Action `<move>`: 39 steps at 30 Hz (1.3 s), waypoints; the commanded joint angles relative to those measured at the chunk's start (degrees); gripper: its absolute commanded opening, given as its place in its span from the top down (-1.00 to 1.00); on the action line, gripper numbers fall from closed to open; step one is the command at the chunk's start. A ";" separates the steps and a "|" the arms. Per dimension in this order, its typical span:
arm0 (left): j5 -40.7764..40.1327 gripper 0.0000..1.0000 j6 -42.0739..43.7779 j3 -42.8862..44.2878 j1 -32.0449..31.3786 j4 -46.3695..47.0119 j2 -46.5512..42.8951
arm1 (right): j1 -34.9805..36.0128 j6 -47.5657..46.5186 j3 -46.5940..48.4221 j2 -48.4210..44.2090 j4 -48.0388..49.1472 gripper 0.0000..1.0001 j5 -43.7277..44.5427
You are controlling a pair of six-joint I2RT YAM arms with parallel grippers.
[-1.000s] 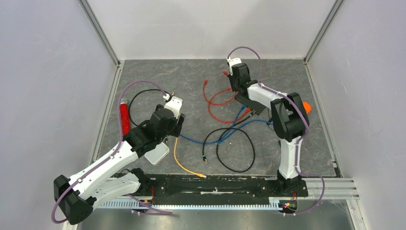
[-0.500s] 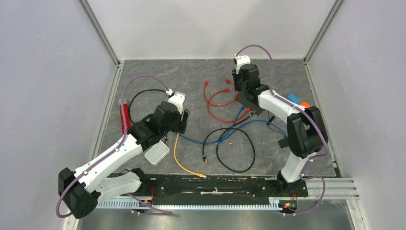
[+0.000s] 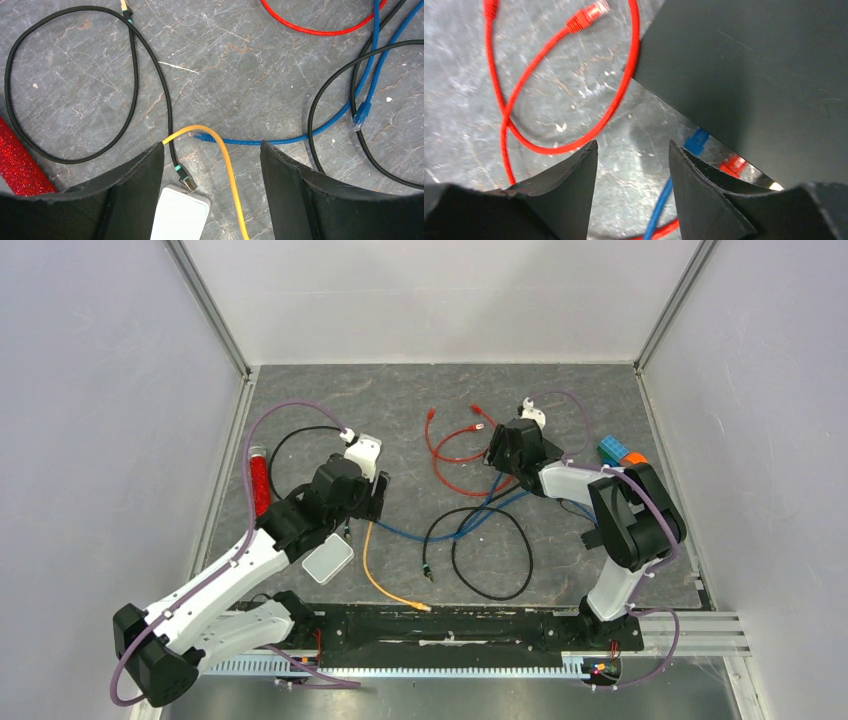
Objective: Insert the plug into the switch port
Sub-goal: Pick up the connector from the center of the board.
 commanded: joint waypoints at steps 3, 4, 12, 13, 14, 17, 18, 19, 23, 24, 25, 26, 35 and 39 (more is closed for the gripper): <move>-1.05 -0.52 3.24 -1.14 0.25 1.27 -3.19 | 0.52 9.44 0.31 0.65 8.31 -0.06 0.56; -1.16 -0.52 3.35 -1.13 0.25 1.35 -3.37 | 0.68 9.93 0.16 0.78 8.83 -0.03 0.72; -1.07 -0.51 3.69 -1.13 0.25 1.72 -3.66 | 1.34 13.15 1.82 2.27 6.92 0.06 3.21; -1.00 -0.52 3.62 -1.13 0.25 1.76 -3.75 | 1.40 13.88 1.80 2.64 6.89 0.06 3.41; -0.98 -0.52 3.54 -1.16 0.23 1.77 -3.83 | 1.43 14.58 2.01 2.94 6.57 0.07 3.57; -0.98 -0.51 3.35 -1.40 0.25 1.81 -4.26 | 1.51 16.19 2.17 4.11 8.15 0.07 3.92; -1.07 -0.51 3.35 -1.48 0.25 1.88 -4.37 | 1.60 16.43 2.28 4.61 9.24 0.07 3.73; -1.15 -0.51 3.35 -1.55 0.25 1.87 -4.46 | 1.61 16.54 2.64 5.13 10.12 0.09 3.37; -1.14 -0.51 3.02 -1.51 0.24 2.07 -4.46 | 1.52 16.62 4.01 7.10 12.67 0.24 3.15; -0.93 -0.51 2.89 -1.49 0.23 2.07 -4.52 | 1.44 16.55 4.17 7.11 13.57 0.31 3.08; -0.74 -0.51 2.70 -1.49 0.25 2.06 -4.57 | 1.38 16.13 4.30 6.95 14.15 0.44 2.89; -0.59 -0.51 2.49 -1.49 0.24 2.05 -4.68 | 1.26 15.45 4.46 6.50 14.94 0.56 2.69; 0.68 -0.51 0.09 0.08 0.25 1.39 -4.15 | 0.27 -0.77 5.20 -5.84 14.14 1.00 6.49; 3.97 -0.52 -1.93 3.11 0.68 0.84 -3.58 | 0.02 -9.46 7.08 -11.33 11.39 1.00 8.68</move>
